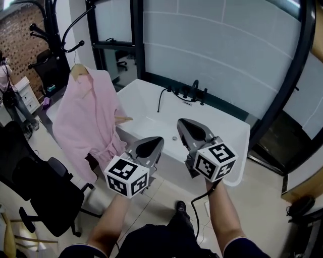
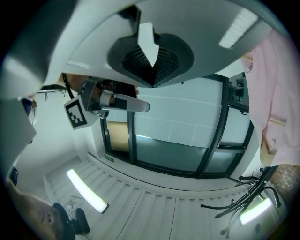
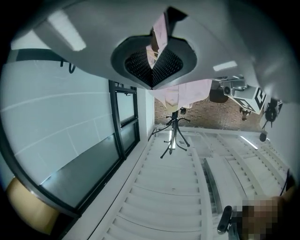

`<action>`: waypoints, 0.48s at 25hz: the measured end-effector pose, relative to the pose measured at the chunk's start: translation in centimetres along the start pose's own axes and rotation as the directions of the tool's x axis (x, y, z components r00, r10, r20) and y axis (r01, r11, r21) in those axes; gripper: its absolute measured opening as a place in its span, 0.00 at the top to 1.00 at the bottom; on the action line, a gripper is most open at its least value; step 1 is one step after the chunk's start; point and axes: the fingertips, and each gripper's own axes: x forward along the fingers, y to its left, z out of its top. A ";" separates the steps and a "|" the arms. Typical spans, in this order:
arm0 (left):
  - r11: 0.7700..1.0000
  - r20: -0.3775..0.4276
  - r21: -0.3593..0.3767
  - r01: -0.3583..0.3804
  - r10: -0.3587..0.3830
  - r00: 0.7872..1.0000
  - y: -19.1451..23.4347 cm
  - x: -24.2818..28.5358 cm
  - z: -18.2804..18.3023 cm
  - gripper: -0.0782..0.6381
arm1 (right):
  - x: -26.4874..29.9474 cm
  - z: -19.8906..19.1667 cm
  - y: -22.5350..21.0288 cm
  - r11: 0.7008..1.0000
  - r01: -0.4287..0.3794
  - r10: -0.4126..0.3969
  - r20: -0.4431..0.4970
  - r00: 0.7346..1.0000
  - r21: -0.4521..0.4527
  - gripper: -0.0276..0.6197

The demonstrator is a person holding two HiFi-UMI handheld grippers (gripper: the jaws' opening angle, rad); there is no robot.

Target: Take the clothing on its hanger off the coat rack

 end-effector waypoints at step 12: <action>0.958 0.062 -0.006 -0.286 0.286 0.956 10.8 7.1 2.5 0.87 | 12.9 1.2 -6.8 0.961 -0.276 0.276 0.001 0.961 -0.027 0.95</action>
